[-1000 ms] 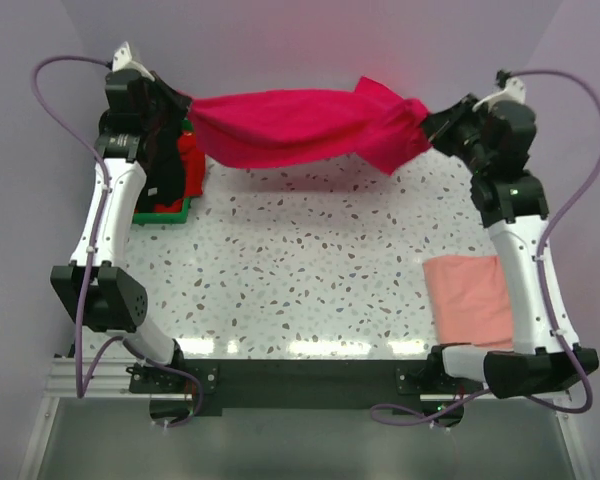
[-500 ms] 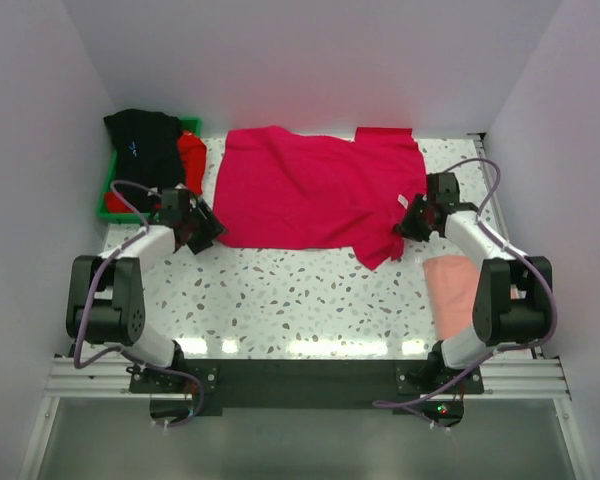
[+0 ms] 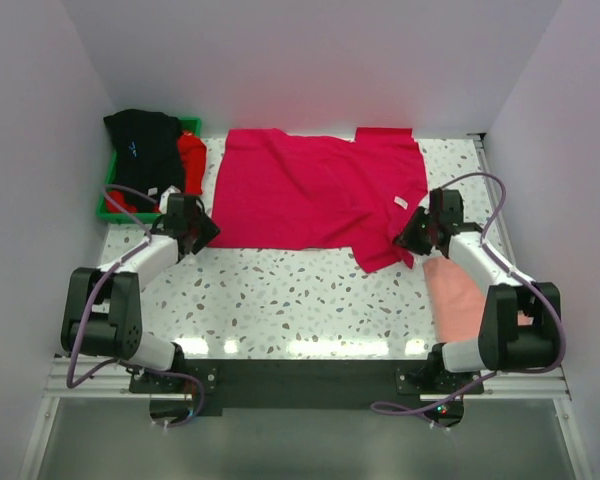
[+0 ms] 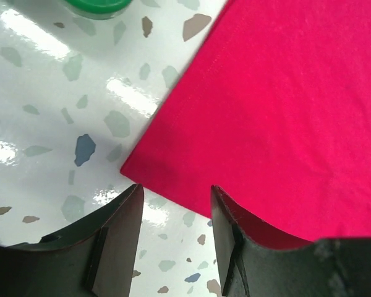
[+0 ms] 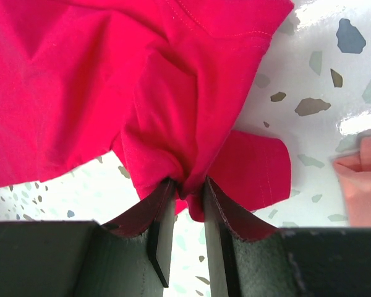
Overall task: Fold and stack the t-shirts
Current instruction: Flatten the tshirt out
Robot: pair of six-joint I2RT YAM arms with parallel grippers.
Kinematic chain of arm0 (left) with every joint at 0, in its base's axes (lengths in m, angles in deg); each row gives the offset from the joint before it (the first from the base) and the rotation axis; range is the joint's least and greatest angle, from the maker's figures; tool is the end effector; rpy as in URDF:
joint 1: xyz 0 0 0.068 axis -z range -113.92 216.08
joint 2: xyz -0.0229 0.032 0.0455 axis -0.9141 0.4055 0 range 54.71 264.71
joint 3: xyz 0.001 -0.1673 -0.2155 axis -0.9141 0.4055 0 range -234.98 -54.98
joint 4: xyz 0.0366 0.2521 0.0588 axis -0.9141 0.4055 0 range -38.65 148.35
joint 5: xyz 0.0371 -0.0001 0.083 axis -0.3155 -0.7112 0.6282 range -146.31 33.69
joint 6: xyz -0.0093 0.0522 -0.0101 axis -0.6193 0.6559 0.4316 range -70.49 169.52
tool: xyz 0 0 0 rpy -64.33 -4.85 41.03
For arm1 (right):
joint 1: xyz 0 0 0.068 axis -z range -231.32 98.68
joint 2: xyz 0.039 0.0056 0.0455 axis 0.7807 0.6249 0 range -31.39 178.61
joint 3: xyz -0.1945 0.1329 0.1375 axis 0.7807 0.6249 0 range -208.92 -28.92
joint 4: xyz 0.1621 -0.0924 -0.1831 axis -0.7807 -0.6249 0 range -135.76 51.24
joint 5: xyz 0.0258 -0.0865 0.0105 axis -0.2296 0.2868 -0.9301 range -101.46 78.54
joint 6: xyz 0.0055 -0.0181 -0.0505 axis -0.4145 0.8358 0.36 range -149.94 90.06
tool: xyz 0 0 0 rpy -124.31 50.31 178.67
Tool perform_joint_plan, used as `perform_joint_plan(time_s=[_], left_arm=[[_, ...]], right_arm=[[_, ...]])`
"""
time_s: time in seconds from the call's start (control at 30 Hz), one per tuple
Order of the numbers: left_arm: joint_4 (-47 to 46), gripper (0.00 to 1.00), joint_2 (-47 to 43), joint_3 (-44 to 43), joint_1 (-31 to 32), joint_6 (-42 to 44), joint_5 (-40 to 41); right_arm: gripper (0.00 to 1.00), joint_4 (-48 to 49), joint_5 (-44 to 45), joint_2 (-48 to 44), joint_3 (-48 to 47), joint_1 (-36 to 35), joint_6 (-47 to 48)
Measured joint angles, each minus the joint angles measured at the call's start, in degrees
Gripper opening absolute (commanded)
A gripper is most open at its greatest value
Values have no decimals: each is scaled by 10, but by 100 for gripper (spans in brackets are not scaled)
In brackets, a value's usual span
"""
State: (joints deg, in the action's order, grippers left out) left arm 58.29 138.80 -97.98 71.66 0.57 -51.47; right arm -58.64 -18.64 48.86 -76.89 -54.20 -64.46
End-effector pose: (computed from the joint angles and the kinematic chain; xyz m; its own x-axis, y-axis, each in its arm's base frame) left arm 0.2890 -0.0252 0.1789 -0.5167 -0.7045 -0.4866 -0.5312 0.7095 -0.4632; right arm 0.2809 0.0187 0.2072 -0.7215 0.5267 -0.4495 0.3429 0.8357 0.4289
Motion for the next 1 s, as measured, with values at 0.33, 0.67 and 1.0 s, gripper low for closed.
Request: perform_joint_plan(time_s=[0.33,0.67,1.0], left_arm=[[22,55,35,-10,13,-26,75],[24,23,96,-47,26,-34,103],[44,0,74,-36,26,-30,106]], right_arm=[[29,2,-4,-26,1,0,1],[29,1,-15,-30,1,0,1],[28,-19,-14,-66,1,0,3]])
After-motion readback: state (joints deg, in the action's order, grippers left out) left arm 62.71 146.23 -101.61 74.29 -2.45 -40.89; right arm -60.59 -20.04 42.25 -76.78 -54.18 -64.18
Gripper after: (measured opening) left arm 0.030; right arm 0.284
